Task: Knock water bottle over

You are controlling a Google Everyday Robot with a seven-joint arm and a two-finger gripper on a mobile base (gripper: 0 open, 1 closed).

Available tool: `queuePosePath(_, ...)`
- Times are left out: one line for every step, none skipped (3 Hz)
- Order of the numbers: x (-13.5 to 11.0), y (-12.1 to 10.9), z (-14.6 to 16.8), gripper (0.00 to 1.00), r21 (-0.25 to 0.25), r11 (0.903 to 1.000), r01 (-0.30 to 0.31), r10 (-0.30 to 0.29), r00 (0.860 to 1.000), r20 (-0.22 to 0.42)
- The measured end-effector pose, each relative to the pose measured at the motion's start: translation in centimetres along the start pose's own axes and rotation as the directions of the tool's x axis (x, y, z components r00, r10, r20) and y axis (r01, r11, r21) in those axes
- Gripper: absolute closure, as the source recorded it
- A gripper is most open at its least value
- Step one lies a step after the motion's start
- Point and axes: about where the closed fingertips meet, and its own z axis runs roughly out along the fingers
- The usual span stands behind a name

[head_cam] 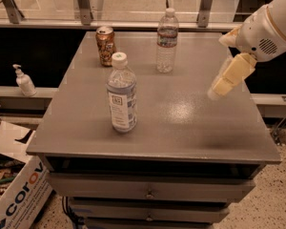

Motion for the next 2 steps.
queuePosePath(-1.95,-4.72,1.90,0.00,0.032,0.9982,-0.050,0.045,0.988,0.150)
queuePosePath(-1.95,-4.72,1.90,0.00,0.032,0.9982,-0.050,0.045,0.988,0.150)
